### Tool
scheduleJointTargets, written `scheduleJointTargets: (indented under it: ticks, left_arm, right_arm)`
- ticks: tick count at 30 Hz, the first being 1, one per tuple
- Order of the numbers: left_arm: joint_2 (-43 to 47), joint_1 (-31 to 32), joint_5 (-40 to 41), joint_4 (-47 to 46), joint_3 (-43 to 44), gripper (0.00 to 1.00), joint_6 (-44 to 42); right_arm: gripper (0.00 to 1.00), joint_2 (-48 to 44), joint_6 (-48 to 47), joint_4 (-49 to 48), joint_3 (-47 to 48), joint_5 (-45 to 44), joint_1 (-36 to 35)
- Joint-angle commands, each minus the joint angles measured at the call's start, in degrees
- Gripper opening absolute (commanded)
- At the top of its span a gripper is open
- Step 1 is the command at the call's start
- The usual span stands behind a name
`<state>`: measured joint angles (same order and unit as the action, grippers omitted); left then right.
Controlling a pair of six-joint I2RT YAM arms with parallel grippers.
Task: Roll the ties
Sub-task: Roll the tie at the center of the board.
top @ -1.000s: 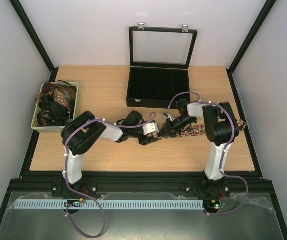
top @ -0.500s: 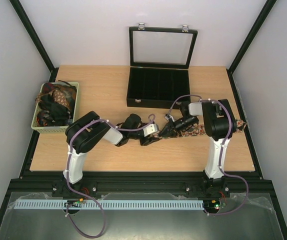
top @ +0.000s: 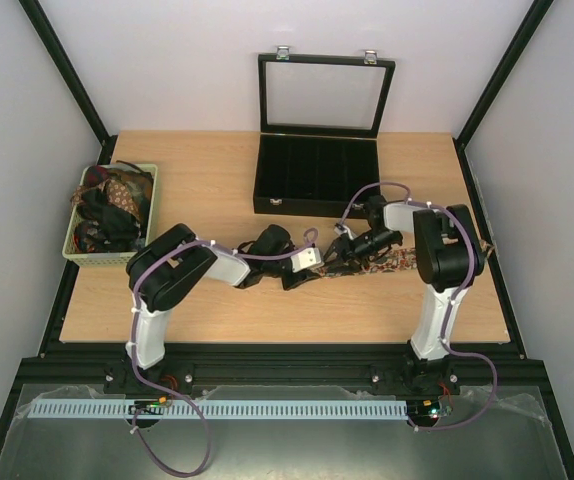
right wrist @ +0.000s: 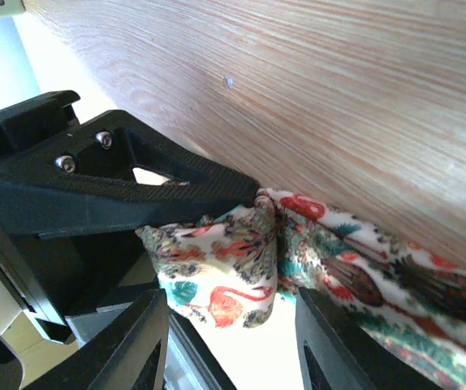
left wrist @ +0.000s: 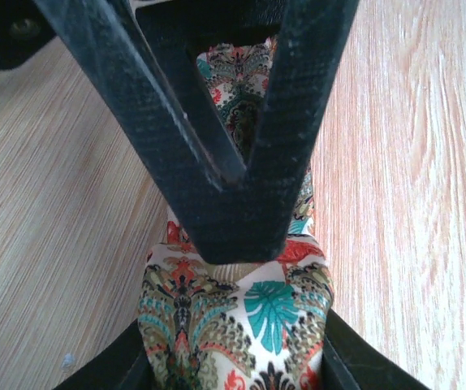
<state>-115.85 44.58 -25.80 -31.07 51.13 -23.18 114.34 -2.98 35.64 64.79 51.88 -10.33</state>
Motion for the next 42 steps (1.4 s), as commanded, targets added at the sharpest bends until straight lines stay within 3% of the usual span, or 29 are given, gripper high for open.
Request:
scheduleJointTargets:
  ticks: [1, 11, 14, 16, 23, 31, 38, 42]
  left_arm:
    - [-1.99, -0.31, 5.79, 17.66, -1.0, 0.34, -2.03]
    - [-2.19, -0.02, 6.2, 18.69, -0.92, 0.36, -1.87]
    - [-2.16, 0.0, 6.37, 18.67, -1.26, 0.36, -1.87]
    - [-2.02, -0.03, 6.31, 18.47, -1.51, 0.37, -1.87]
    - [1.16, -1.46, 1.33, 12.4, -4.3, 0.63, -1.32]
    - [1.86, -1.28, -1.47, 1.12, -6.56, 0.72, 0.27]
    - [-4.24, -0.27, -2.92, -2.61, -1.36, 0.65, 2.55]
    - [-5.71, 0.07, -2.76, -0.34, 0.27, 0.46, 1.45]
  right_arm:
    - [0.43, -3.11, 4.04, -0.59, -1.9, -0.79, -1.04]
    - [0.29, 0.1, 7.9, -6.24, -2.07, -2.07, -4.5]
    - [0.08, 1.0, 6.97, -5.8, -1.94, -4.05, -4.3]
    - [0.02, 1.18, 6.68, -5.69, -2.36, -4.26, -3.75]
    - [0.01, 6.76, 3.17, -2.45, -4.18, -3.4, -0.4]
    - [0.01, 11.06, 1.01, -0.04, -4.01, -5.95, 2.63]
    - [0.01, 12.76, 0.98, 0.71, -2.57, -6.71, 2.8]
    - [0.02, 12.52, 1.14, 0.83, -1.8, -6.86, 2.83]
